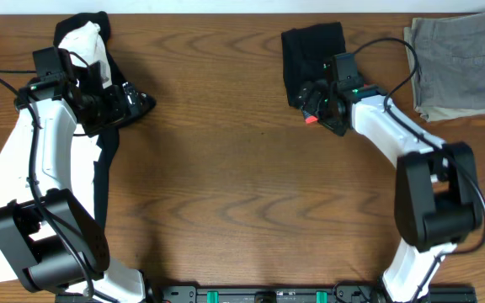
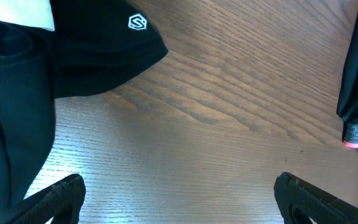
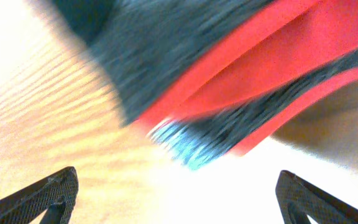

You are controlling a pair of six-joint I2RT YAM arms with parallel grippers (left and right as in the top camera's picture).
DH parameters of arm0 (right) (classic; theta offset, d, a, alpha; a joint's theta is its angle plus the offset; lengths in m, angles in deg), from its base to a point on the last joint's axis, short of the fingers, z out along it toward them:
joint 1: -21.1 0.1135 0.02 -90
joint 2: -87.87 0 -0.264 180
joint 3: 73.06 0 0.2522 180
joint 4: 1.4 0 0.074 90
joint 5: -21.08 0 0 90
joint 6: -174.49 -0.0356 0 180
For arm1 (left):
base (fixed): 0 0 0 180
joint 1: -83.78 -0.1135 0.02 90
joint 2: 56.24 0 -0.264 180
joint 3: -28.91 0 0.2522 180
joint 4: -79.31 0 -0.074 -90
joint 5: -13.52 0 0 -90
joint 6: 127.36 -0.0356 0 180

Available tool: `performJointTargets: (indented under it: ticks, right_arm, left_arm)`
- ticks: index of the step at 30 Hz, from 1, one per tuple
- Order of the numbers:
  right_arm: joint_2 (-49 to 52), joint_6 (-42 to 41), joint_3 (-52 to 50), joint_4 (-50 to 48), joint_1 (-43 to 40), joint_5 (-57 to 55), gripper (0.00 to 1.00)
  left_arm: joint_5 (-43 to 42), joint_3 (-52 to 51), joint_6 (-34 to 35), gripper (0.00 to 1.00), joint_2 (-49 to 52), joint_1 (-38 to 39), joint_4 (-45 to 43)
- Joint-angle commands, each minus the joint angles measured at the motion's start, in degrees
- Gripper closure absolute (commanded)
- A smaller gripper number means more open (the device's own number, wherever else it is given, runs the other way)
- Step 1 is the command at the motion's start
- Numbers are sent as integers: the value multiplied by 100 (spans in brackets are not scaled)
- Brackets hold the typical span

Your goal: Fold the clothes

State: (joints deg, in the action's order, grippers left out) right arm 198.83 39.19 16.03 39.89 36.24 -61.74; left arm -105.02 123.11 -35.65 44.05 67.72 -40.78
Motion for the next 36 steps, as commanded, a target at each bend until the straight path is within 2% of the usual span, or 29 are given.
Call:
performJointTargets:
  ticks: [1,11,17,33,36]
  right_arm:
    - [-498,197,-2,175,177,-225,1]
    - [-155,-874,-15,122,9,-1060,1]
    - [236,-1165,-15,-251,-28,-1152,1]
    - [966,-1163,-15,-859,-361,-1165,1]
    - [1187,-1123,-15,-970,-361,-1165,4]
  left_arm:
    - [-42,31,55,2,33,-11,4]
    - [-39,31,55,2,33,-11,4]
    - [-42,31,55,2,33,-11,4]
    - [-39,31,55,2,33,-11,4]
    - [-39,31,55,2,33,-11,4]
